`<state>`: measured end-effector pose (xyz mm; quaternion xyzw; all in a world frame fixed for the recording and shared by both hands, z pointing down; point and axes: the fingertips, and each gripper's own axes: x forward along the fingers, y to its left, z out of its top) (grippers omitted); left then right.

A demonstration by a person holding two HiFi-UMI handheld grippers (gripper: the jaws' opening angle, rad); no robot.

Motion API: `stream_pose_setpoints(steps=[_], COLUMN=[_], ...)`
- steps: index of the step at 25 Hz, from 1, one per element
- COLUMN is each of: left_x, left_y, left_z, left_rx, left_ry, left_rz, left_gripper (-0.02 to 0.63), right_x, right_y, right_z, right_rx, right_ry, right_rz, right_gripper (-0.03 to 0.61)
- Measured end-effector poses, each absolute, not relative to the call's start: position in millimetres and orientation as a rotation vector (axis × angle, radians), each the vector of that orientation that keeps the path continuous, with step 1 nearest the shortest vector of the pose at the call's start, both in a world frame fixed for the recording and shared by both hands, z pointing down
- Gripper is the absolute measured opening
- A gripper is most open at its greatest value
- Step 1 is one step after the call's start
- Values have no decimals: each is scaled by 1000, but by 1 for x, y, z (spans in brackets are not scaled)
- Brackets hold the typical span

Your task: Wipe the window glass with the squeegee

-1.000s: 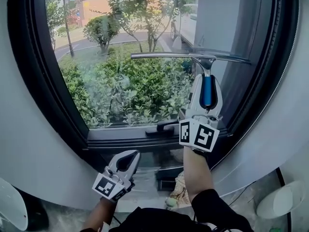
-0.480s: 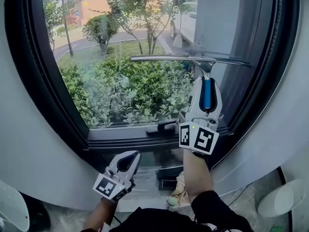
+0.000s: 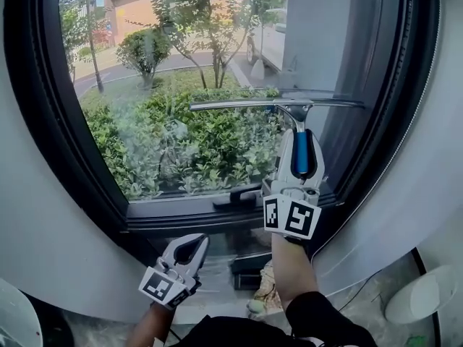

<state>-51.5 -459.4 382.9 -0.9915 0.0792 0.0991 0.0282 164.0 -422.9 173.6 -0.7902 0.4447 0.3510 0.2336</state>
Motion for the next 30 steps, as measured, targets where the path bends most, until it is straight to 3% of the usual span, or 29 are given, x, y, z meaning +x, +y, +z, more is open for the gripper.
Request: stream_pose_setpoints(steps=[30], left_x=[-55], left_y=[-453], left_z=[392], left_rx=[-3072], left_ry=[237], left_rz=[269], left_gripper=[0], right_x=[162], right_y=[-420], right_z=[212], right_rx=[-2220], right_ry=[1229], right_rz=[879], right_gripper=[133])
